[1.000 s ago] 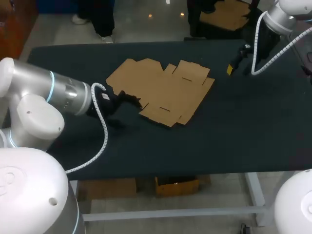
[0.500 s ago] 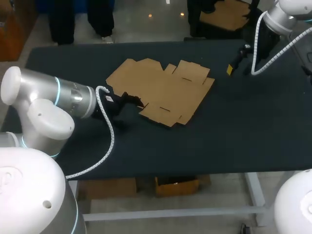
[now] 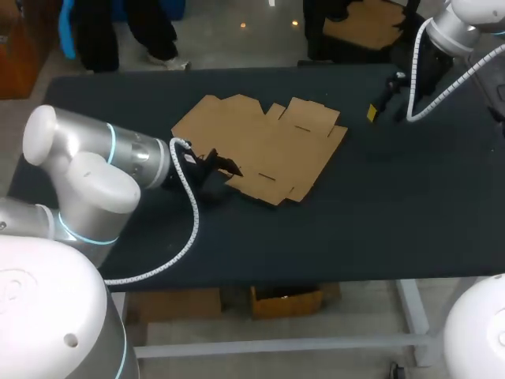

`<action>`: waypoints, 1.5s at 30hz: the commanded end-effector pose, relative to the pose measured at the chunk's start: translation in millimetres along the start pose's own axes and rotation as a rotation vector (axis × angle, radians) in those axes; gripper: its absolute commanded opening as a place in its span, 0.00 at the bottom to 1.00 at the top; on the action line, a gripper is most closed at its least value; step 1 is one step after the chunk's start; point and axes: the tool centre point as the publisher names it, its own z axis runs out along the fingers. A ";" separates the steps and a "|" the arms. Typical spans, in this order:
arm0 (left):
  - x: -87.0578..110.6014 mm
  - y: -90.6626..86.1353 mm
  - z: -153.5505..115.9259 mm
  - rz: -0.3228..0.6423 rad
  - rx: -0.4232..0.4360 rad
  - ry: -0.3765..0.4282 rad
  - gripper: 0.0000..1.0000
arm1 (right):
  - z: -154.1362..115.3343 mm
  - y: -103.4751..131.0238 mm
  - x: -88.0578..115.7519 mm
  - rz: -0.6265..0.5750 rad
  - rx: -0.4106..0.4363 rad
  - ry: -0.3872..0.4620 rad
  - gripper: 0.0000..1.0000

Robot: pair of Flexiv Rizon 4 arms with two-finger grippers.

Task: Assemble the packaging by folding the flat box into shape, placing the metal phone stand inside, and closing the box properly

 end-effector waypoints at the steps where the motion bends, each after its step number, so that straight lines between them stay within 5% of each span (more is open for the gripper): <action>1: 2.6 -2.5 0.6 0.000 -0.006 -0.004 1.00 | -0.3 -0.4 0.3 0.000 0.000 0.000 1.00; 17: -6.7 -6.2 11.6 -0.046 -0.038 0.025 1.00 | -0.3 -0.4 0.3 0.000 0.000 0.000 1.00; 21: -7.3 -8.3 17.1 -0.063 -0.021 0.039 0.86 | -0.3 -0.4 0.3 0.000 0.000 0.000 1.00; 27: 0.0 -8.3 22.2 -0.065 0.000 0.062 0.50 | -0.3 -0.4 0.3 0.000 0.000 0.000 1.00; 45: 0.9 -9.3 32.7 -0.093 0.027 0.085 0.42 | -0.3 -0.4 0.3 0.000 0.000 0.000 1.00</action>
